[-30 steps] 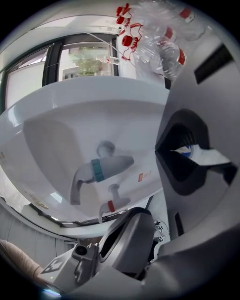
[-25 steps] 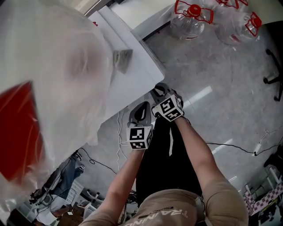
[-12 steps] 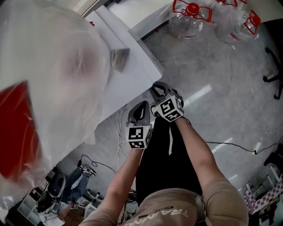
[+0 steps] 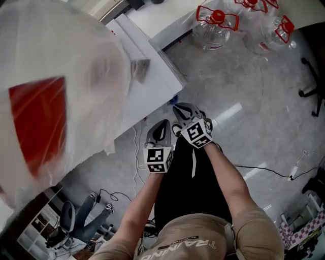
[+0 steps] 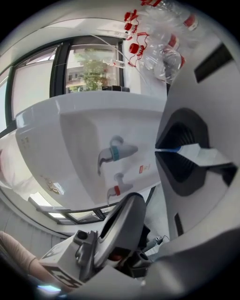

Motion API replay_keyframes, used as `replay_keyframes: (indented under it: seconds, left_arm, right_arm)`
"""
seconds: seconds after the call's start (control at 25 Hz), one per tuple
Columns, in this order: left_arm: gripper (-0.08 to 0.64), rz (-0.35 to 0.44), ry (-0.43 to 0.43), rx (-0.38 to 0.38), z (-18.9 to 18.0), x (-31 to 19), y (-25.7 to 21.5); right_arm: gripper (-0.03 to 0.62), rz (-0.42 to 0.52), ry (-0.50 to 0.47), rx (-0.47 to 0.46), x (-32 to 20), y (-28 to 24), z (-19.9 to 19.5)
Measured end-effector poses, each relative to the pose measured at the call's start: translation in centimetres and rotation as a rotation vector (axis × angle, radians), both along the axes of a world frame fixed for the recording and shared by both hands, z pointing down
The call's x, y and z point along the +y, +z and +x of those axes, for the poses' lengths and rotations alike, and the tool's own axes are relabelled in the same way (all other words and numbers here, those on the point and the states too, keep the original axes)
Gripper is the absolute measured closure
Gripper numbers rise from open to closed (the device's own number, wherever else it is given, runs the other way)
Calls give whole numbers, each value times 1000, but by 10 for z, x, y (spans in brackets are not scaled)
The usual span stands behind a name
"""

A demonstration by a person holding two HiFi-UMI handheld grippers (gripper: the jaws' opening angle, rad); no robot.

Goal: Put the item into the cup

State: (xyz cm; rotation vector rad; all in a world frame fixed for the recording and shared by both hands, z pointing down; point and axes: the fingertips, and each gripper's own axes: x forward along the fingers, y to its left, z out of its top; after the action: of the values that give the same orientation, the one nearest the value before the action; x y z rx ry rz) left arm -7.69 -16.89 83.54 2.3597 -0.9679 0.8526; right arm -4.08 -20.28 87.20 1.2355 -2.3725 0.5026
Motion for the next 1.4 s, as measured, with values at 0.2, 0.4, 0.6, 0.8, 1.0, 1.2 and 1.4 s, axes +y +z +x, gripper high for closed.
replay_keyframes:
  seconds: [0.2, 0.4, 0.6, 0.8, 1.0, 1.2, 1.4]
  left_arm:
    - [552, 13, -3, 13, 3, -1, -26]
    - [552, 12, -3, 32, 7, 10, -53]
    - [552, 18, 11, 66, 15, 23, -90]
    - [552, 53, 36, 85, 17, 23, -133]
    - [552, 90, 18, 110, 13, 18, -182]
    - [552, 191, 1, 120, 8, 8, -234]
    - [552, 290, 36, 84, -6, -4, -277]
  right_arm:
    - [580, -18, -36, 27, 19, -21, 5]
    - [580, -15, -57, 48, 36, -61, 15]
    - [580, 19, -88, 61, 48, -114, 23]
    - [581, 51, -158, 48, 50, -166, 21]
    - [581, 91, -167, 42, 53, -217, 18]
    - [581, 129, -157, 3, 50, -262, 15]
    - [581, 192, -158, 17, 37, -309, 12]
